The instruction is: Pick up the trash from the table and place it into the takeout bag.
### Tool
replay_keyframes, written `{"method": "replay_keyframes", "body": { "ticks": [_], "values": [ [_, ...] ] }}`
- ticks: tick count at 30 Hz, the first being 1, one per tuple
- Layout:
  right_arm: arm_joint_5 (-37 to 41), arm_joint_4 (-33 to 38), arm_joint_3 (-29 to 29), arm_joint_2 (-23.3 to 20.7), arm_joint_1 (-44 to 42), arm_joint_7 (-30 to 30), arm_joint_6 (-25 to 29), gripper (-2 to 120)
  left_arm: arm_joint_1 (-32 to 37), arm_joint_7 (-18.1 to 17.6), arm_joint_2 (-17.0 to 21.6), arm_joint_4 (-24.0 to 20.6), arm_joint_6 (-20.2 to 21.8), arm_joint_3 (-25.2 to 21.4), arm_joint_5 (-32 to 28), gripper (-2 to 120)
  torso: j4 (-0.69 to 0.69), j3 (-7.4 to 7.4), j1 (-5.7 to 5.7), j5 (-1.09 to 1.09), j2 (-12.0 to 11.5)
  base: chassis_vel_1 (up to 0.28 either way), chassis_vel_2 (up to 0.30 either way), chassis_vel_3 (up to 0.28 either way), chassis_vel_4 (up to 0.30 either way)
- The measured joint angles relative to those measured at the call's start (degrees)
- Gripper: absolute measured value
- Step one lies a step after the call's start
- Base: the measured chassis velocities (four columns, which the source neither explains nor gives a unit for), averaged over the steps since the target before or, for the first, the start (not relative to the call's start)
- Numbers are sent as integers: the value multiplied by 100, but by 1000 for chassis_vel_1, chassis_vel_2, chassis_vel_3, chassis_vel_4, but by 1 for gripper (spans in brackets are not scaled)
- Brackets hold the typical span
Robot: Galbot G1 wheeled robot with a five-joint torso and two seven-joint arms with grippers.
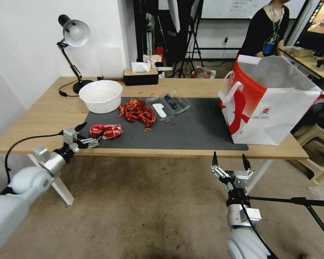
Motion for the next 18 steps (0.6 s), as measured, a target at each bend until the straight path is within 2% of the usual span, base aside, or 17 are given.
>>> {"method": "replay_keyframes", "body": {
  "ticks": [3,7,11,18],
  "values": [
    [-12,-22,-25,7,37,-7,0,100,-201,604,146,228,234,86,-65,99,1,0,0,0,0,0,0,0,0],
    [-34,-48,-70,25,70,-12,-5,100,-468,995,254,436,419,233,-18,99,0,0,0,0,0,0,0,0,0],
    [-46,-66,-91,37,83,-18,-8,100,-763,1202,356,602,616,449,90,99,0,0,0,1,0,0,0,0,0],
    [-49,-74,-91,36,78,-19,-8,100,-1184,1318,379,902,650,914,145,99,0,0,0,-1,0,0,0,0,0]
  ]
}}
